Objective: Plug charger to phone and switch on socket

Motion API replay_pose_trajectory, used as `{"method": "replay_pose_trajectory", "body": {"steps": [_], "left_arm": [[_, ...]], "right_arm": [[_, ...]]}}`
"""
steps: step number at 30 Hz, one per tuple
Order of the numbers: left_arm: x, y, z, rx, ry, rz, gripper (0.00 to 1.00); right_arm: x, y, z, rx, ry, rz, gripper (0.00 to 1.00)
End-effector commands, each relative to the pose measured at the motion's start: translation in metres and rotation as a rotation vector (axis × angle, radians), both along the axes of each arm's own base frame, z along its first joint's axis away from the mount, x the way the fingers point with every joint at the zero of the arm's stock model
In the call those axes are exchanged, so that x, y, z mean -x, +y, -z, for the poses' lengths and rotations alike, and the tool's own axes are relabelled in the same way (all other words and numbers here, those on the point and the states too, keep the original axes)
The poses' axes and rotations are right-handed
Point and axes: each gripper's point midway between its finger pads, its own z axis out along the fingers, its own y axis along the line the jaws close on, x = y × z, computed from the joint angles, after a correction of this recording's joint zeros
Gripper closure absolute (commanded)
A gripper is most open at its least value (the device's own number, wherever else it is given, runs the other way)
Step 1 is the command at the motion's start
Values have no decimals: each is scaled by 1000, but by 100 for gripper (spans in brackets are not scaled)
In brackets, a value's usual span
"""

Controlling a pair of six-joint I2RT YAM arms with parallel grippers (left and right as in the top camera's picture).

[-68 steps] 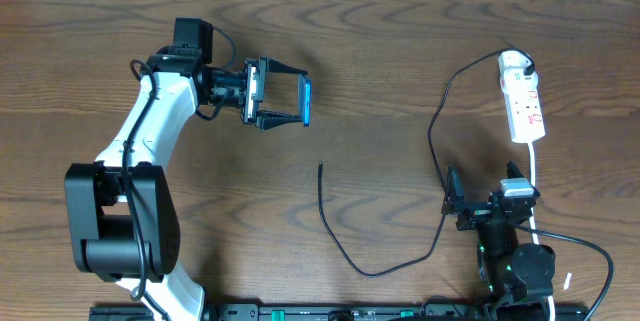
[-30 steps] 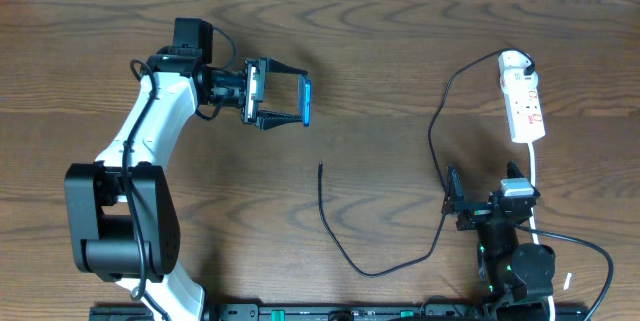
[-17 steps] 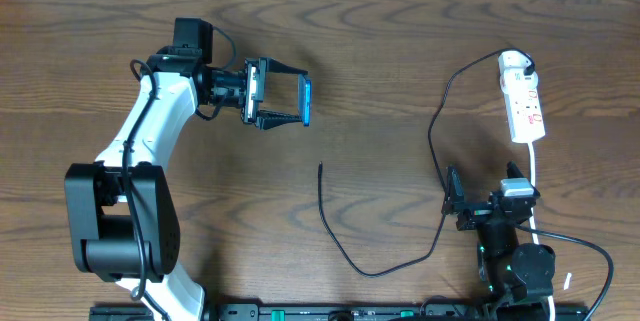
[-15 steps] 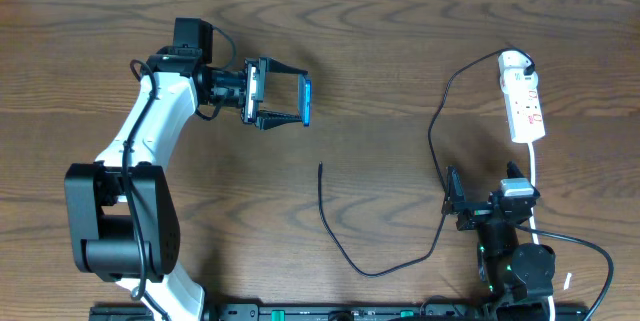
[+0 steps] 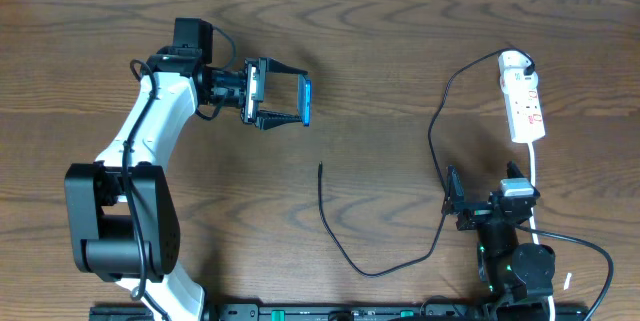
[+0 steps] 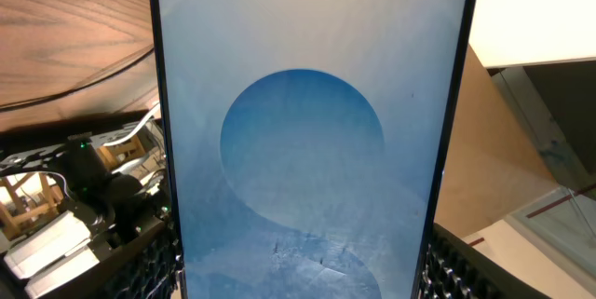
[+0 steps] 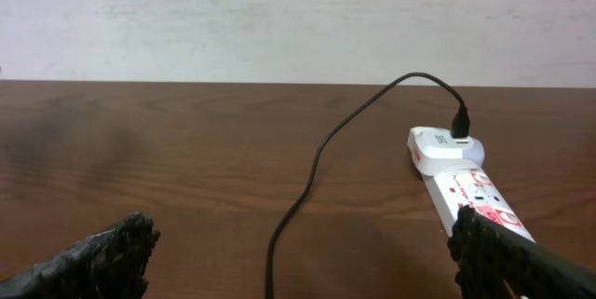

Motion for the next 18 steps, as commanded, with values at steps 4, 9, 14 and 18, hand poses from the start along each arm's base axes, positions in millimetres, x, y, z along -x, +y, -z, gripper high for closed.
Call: {"method": "replay_pose_trajectory", "body": {"steps": [4,9,14,18], "left_arm": [[-2,0,-26,26,-70,6,93],[-2,0,-26,26,-70,6,93],[-2,0,-26,26,-70,6,93],[-2,0,-26,26,-70,6,93]], "right_arm": [[0,2,0,-14,0,-7,1],[0,2,0,-14,0,-7,1],[0,2,0,-14,0,-7,1],[0,2,0,-14,0,-7,1]]}}
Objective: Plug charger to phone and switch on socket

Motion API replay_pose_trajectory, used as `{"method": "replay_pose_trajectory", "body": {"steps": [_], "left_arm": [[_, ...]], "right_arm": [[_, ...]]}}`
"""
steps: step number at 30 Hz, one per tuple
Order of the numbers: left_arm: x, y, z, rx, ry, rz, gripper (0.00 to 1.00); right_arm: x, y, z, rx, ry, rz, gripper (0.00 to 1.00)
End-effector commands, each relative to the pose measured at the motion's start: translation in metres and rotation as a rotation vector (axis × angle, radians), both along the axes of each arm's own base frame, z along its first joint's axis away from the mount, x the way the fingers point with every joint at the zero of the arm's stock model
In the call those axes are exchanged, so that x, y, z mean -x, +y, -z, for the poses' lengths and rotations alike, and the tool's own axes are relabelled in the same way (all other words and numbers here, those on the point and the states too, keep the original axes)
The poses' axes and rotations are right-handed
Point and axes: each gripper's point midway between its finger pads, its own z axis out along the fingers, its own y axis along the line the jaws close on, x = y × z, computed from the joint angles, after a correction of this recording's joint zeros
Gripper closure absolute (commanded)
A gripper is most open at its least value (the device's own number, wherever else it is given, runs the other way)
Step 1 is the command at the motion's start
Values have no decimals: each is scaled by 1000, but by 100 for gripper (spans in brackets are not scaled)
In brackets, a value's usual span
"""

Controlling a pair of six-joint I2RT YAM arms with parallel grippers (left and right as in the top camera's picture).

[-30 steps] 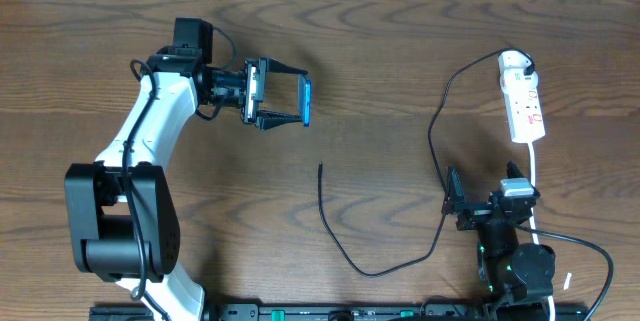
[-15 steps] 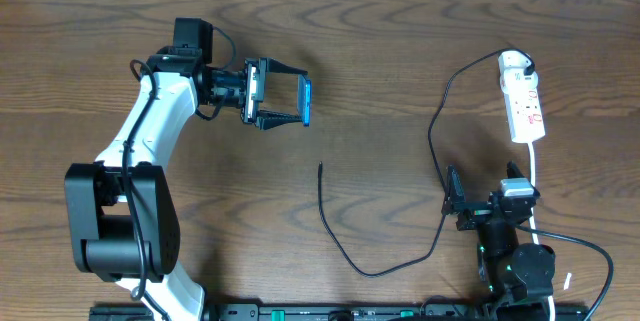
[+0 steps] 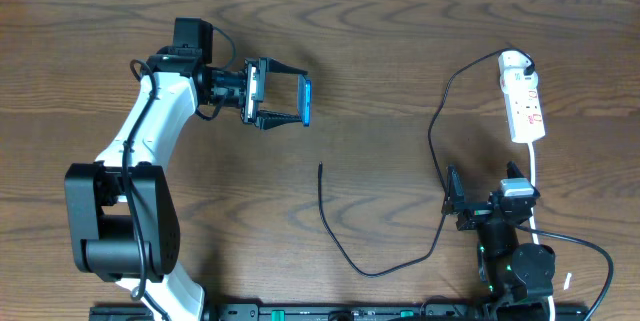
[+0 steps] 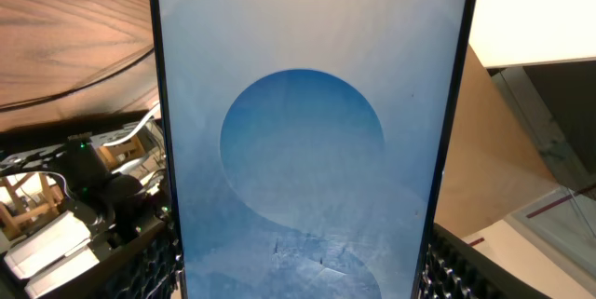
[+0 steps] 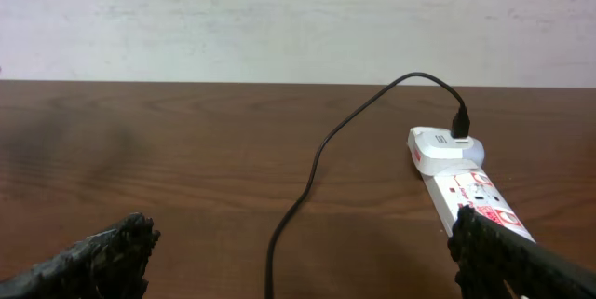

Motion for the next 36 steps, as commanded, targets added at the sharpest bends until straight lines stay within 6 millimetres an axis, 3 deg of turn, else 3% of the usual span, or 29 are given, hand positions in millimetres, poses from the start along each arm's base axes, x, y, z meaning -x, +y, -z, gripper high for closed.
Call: {"method": "replay_pose_trajectory", "body": {"steps": [1,29,36], "left_arm": [[-2,0,-26,27,-69,6,93],[-2,0,-25,26,-70,6,93],[-7,4,-12,-56,-74,-24,93]], "right_arm": [[0,2,0,-14,0,-7,1],[0,2,0,-14,0,-7,1],[0,2,0,-14,-1,-5,1]]}}
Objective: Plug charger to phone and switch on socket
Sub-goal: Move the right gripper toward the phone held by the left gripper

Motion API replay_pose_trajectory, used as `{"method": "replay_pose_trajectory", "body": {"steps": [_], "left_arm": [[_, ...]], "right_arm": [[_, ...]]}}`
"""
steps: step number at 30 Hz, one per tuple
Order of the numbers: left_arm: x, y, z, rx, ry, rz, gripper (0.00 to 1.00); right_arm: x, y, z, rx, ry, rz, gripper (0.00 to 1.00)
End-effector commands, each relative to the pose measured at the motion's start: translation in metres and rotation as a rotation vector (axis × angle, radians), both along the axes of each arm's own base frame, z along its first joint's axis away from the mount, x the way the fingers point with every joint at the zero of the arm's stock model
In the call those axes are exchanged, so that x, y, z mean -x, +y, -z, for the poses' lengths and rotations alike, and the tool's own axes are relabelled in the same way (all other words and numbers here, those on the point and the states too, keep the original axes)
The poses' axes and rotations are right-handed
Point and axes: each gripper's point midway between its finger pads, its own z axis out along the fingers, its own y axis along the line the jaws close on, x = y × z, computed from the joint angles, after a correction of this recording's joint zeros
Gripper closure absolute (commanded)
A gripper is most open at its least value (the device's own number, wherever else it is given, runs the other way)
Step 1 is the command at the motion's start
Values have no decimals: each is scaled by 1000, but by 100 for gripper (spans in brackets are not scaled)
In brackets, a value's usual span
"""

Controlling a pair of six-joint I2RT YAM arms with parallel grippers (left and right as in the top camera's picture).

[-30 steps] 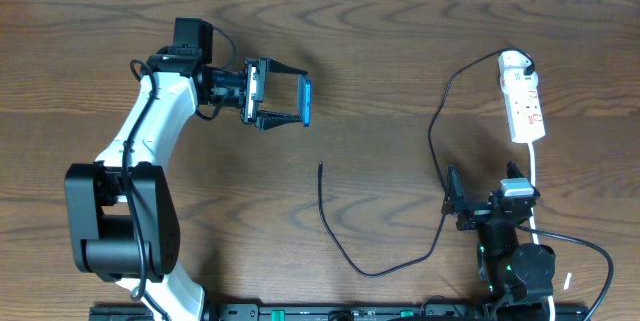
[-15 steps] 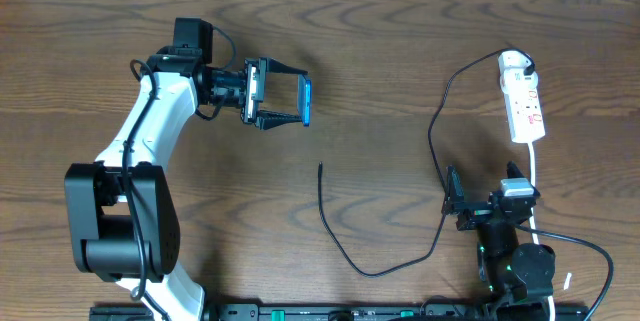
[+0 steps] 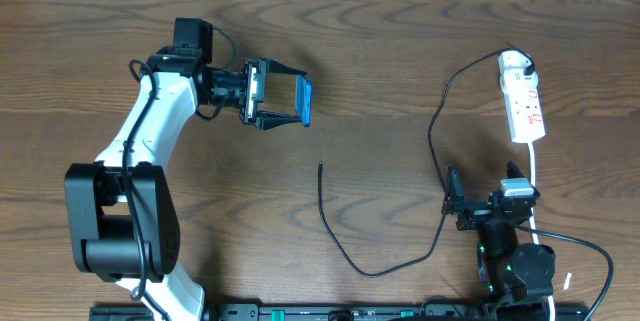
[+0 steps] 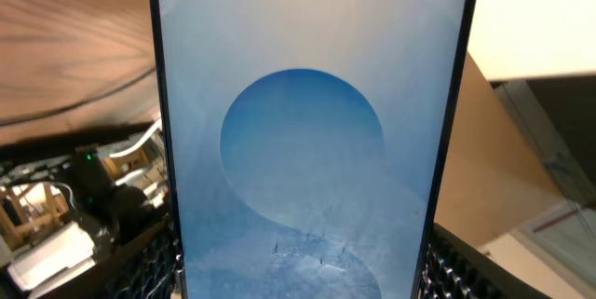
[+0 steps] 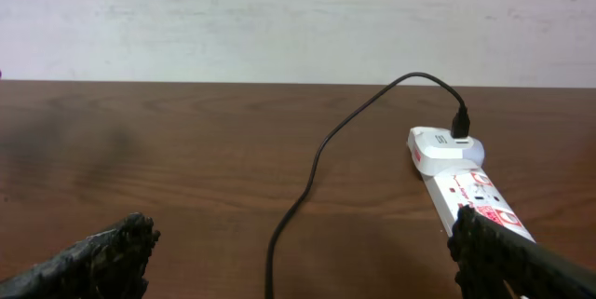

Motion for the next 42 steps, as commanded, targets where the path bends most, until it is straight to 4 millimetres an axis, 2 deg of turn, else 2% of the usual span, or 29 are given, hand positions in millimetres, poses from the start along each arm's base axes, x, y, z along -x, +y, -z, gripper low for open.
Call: {"method": "replay_pose_trajectory", "body": {"steps": [1,6,10,17,23,29,33,38,42], "left_arm": [[-6,2,-18,-22,-72,-12,93],[-13,5,-14,-60,-116,-26,92],[-27,8,-11,-105,-199,-50,92],[-46,13,-8,-177,-294,-92,93],[-54,4,-11,-195,-366,-87,93],[-58,-7,-11,-216,-400,-86,93],[-60,-8,-13,-211,-391,-99,93],[-67,-7,-16,-215,-420,-117,93],[-71,-5,-15,-226,-390,-151,93]], "right_arm": [[0,2,0,-14,-1,-6,1],[0,-3,0,-13,-2,19,1],[0,0,0,-17,-1,7,1],[3,22,3,-89,26,-121,1],[7,38,11,-121,122,-210,1],[2,49,-48,-155,123,-267,1],[-5,58,-79,-151,158,-313,1],[-19,77,-113,-169,222,-411,1],[-33,93,-125,-203,322,-492,1]]}}
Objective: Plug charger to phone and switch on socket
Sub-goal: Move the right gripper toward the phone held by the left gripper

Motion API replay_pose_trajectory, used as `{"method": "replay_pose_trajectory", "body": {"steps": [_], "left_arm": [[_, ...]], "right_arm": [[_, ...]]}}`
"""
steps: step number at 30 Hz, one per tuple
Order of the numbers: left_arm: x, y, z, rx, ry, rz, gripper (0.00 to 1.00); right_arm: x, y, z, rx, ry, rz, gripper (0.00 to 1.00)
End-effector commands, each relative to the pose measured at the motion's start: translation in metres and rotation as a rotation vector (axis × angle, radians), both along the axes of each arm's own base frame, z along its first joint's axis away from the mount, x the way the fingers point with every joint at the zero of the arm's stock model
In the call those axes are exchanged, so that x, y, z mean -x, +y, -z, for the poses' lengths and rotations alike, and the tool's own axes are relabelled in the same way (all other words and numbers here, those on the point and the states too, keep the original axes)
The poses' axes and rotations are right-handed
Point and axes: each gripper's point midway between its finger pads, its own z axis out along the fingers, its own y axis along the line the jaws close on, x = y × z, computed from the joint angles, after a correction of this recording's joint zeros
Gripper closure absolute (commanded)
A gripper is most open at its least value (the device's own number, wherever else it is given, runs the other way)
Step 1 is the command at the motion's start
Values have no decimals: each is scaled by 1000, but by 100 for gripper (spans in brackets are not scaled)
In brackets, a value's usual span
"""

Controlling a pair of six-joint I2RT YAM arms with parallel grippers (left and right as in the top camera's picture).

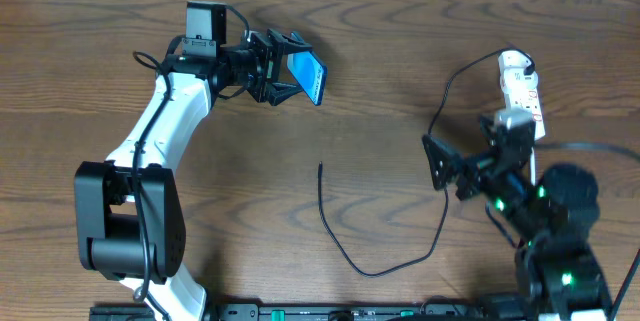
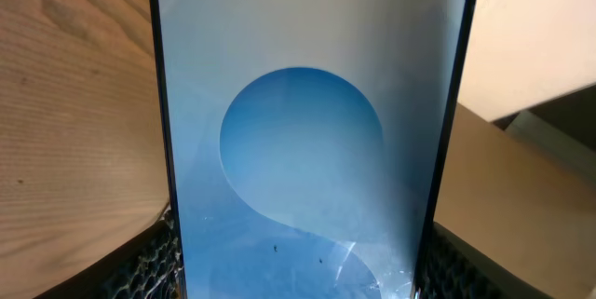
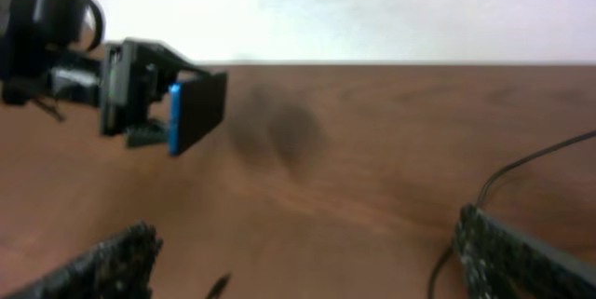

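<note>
A blue-edged phone (image 1: 316, 79) with a lit blue and white screen (image 2: 307, 150) is held off the table by my left gripper (image 1: 300, 69), which is shut on its sides. The black charger cable (image 1: 375, 272) lies on the table with its free plug end (image 1: 320, 167) below the phone. Its other end runs up to the white charger (image 1: 513, 59) in the white power strip (image 1: 527, 101). My right gripper (image 1: 443, 166) hangs open and empty above the cable's right stretch. It faces left toward the phone (image 3: 191, 111).
The brown wooden table (image 1: 400, 41) ends at a pale wall along the far side. The right arm's body (image 1: 555, 211) covers the near end of the power strip and its white lead. The left arm (image 1: 150, 141) stretches along the left side.
My left gripper has carried the phone toward the far edge and tilted it. My right arm has left its place at the near edge, risen and turned left, away from the power strip.
Through the three earlier moments my left gripper held the phone still above the table's left centre, and my right gripper sat open at the near edge, facing the power strip. Now the phone is farther back and tilted, and the right gripper faces it.
</note>
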Motion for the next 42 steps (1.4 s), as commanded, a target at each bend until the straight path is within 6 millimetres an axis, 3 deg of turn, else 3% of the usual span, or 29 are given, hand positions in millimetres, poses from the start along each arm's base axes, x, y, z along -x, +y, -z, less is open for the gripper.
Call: {"method": "replay_pose_trajectory", "body": {"steps": [1,9,15,20,26,32,42], "left_arm": [[-9,3,-27,16,-31,-44,93],[-24,2,-43,64,-68,-90,93],[-38,11,-39,31,-54,-192,93],[-40,13,-38,23,-52,-205,93],[-43,13,-34,-12,-63,-234,93],[-38,-4,-33,-22,-67,-208,92],[-27,-33,-32,-32,-70,-159,93]], "right_arm": [[-10,25,-17,-52,83,-133,1],[-58,54,-18,-108,236,-278,1],[-94,67,7,-137,302,-334,1],[-106,65,30,-127,351,-306,1],[-115,80,38,-125,333,-345,1],[-119,98,40,-115,302,-385,1],[-122,108,57,-78,330,-362,1]]}}
